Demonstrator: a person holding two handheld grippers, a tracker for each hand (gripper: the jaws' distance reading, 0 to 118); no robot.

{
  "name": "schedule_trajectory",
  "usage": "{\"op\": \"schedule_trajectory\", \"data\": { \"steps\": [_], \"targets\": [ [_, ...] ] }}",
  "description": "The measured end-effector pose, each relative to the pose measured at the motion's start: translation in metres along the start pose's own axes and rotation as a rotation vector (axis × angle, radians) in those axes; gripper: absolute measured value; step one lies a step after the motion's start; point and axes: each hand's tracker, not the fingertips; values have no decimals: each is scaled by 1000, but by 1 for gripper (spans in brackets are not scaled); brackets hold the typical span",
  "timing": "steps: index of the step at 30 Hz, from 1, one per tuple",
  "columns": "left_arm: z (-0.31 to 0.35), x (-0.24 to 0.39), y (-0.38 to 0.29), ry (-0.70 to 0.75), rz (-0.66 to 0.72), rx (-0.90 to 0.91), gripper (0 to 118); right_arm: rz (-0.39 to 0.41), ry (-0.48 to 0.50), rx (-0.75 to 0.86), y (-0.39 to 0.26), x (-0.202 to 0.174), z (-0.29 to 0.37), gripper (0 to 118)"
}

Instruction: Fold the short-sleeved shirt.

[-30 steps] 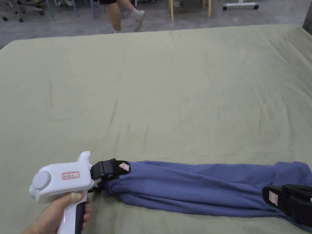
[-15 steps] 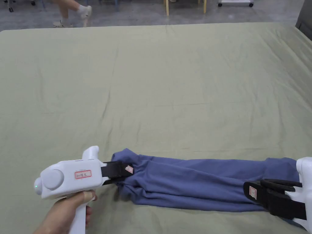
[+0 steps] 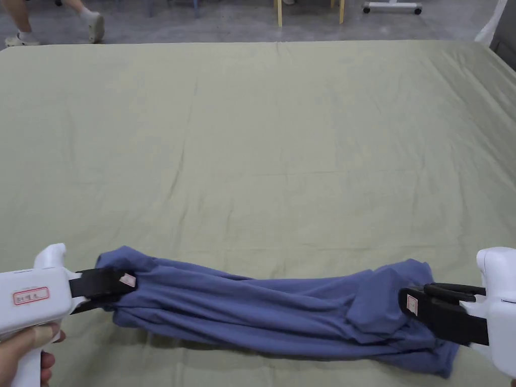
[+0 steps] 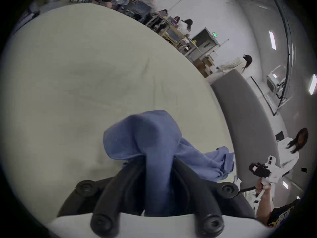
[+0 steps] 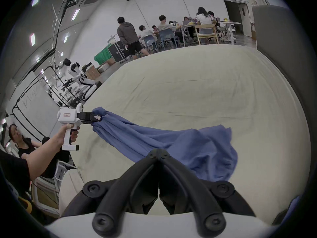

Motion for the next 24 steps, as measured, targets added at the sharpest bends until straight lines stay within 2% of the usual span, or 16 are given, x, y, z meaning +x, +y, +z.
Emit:
{"op": "schedule_trajectory", "data": {
  "steps": [2, 5, 10, 15, 20, 21, 22, 24],
  "targets": [
    [8, -2, 4, 57, -9, 1, 9, 25, -11, -4, 0, -3, -1, 2],
    [9, 23, 0, 154, -32, -4, 9, 23, -15, -7, 1, -4, -2, 2],
    [-14, 118, -21, 227, -162, -1, 9, 16, -26, -11, 3, -5, -5, 2],
    [-74, 181, -52, 176, -258, -58, 9, 23, -29, -12, 2, -7, -4, 2],
    [-139, 195, -85, 194, -277, -156, 9, 17, -41, -23, -1, -4, -2, 2],
    [-148, 190, -90, 213, -291, -160, 16, 16, -45, -27, -2, -3, -2, 2],
    [-154, 184, -93, 202, -295, -156, 41, 15, -48, -32, -2, -3, -1, 2],
    [-140, 180, -89, 49, -197, -101, 79, 16, -51, -34, -7, 3, -2, 2]
  ]
}}
